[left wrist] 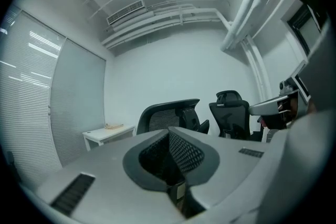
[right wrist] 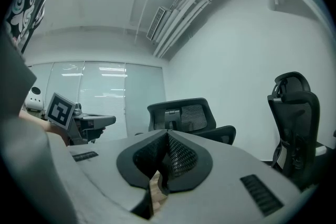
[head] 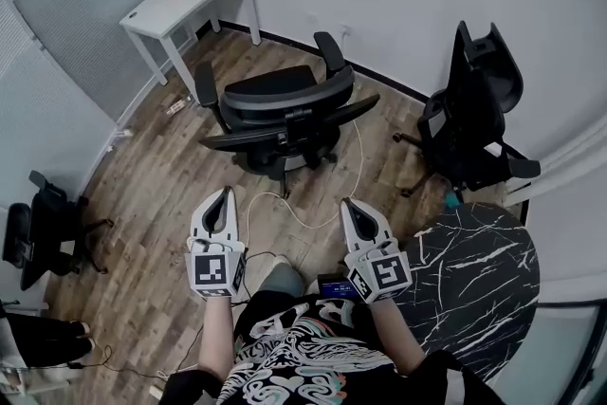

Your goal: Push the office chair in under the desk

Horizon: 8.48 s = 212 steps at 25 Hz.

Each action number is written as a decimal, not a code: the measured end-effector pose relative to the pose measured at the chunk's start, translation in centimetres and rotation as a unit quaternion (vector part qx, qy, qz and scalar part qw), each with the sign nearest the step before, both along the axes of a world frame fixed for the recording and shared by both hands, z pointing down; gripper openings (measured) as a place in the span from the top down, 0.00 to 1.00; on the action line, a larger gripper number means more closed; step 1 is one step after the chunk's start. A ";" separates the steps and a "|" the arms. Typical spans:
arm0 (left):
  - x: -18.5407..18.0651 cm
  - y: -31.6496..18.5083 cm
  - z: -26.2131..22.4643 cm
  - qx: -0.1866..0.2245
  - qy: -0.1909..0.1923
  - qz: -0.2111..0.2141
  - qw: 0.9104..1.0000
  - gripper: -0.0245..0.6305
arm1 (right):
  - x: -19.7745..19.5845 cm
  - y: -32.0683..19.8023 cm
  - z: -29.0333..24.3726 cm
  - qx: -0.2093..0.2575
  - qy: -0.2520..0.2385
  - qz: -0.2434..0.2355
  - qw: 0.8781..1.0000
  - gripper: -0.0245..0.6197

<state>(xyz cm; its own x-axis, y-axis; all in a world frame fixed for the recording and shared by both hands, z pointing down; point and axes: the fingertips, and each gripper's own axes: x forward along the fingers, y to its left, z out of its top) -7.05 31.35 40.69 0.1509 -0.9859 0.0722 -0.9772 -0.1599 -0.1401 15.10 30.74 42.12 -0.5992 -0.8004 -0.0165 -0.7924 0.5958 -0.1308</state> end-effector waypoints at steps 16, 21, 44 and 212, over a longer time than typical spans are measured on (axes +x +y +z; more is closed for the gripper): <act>-3.3 -7.6 1.2 0.001 -0.041 0.021 0.999 0.92 | -3.9 -8.0 0.2 0.004 0.033 0.004 0.999 0.93; -3.9 -9.4 2.5 -0.006 -0.043 0.049 0.998 0.92 | -5.1 -9.8 0.5 0.007 0.057 0.007 0.998 0.93; -6.3 -13.0 6.5 -0.046 -0.144 0.086 0.985 0.84 | -6.3 -12.8 2.2 -0.005 0.061 0.032 0.998 0.93; -7.5 -29.1 15.7 -0.241 -0.391 0.318 0.830 0.75 | -13.4 -32.1 4.8 -0.104 0.052 -0.029 0.993 0.81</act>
<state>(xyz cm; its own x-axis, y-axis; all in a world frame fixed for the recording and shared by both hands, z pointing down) -14.57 2.24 56.43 0.3502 -0.5536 0.7556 -0.3145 -0.8293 -0.4618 1.67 -1.41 46.96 -0.6334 -0.7447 0.2101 -0.7738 0.6087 -0.1754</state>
